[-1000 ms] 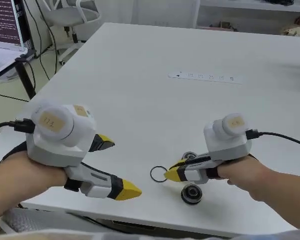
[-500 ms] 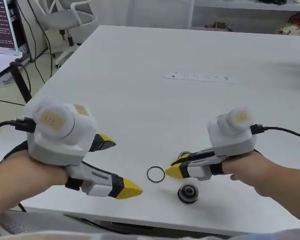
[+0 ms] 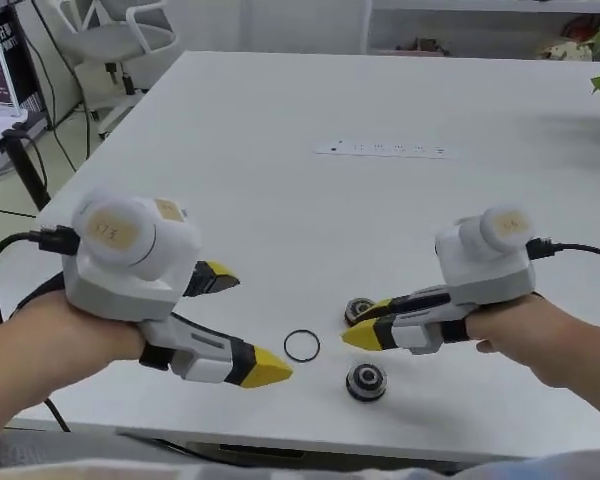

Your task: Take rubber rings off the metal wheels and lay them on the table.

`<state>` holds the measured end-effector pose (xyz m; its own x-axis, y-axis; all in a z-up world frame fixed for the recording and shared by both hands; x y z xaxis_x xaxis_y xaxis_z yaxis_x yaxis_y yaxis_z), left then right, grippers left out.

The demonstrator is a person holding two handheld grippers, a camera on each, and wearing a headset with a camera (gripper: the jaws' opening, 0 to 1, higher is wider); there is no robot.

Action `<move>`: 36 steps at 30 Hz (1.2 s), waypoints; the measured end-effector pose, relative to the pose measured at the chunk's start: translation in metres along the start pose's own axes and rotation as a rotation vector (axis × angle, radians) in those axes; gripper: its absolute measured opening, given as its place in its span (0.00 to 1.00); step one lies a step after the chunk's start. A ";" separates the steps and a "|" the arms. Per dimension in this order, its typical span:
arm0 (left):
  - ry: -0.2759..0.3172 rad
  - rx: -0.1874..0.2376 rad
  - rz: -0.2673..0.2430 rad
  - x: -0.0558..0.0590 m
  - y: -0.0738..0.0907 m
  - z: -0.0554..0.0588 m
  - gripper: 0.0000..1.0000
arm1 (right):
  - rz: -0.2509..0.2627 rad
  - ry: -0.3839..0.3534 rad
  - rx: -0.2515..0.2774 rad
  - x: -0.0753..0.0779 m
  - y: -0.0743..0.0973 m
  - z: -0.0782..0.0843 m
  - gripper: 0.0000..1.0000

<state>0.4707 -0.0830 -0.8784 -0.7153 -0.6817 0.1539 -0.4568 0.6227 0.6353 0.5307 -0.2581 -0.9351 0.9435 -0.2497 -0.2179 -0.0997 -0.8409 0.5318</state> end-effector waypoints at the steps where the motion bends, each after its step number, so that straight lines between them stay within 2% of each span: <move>1: -0.002 -0.002 0.003 0.001 -0.002 -0.001 0.75 | 0.001 0.000 0.002 0.000 0.002 0.001 0.20; 11: -0.012 -0.014 0.036 0.004 -0.017 -0.011 0.72 | 0.013 -0.006 0.021 0.000 0.015 0.010 0.21; 16: -0.015 -0.026 0.055 0.005 -0.026 -0.012 0.70 | 0.010 0.002 0.019 -0.003 0.020 0.015 0.22; 22: -0.011 -0.043 0.084 0.008 -0.038 -0.011 0.67 | 0.009 0.003 0.023 0.001 0.026 0.024 0.23; 26: -0.006 -0.054 0.104 0.011 -0.046 -0.013 0.65 | 0.007 -0.003 0.029 0.002 0.028 0.031 0.24; 36: -0.038 -0.072 0.129 0.020 -0.062 -0.015 0.59 | -0.009 0.001 0.029 -0.001 0.027 0.041 0.25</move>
<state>0.4927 -0.1404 -0.9036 -0.7855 -0.5821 0.2102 -0.3217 0.6742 0.6648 0.5140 -0.3009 -0.9541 0.9448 -0.2416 -0.2213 -0.1006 -0.8567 0.5059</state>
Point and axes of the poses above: the centre of the closed fingertips' face, and the gripper's own axes: y roughly backward along the fingers, x roughly to its right, z roughly out of its underside, the point moved 7 cm from there along y, roughly backward along the fingers, and after that the axes turned 10 degrees about y, right-handed, at the moved point
